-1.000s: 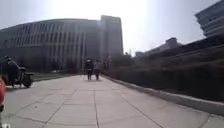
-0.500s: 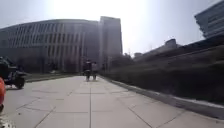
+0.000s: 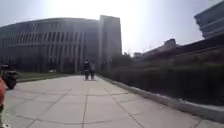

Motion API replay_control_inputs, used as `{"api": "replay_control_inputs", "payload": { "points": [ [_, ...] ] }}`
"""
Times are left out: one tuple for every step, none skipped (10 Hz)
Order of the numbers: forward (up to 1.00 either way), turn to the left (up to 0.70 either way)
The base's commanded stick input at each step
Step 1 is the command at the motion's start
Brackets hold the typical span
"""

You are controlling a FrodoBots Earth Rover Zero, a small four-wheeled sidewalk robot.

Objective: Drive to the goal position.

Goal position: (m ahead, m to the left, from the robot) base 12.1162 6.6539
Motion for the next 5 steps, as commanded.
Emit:
{"api": "replay_control_inputs", "payload": {
  "points": [
    [0.70, 0.06],
    [0.70, 0.16],
    [0.70, 0.25],
    [0.70, 0.34],
    [0.70, 0.34]
  ]
}}
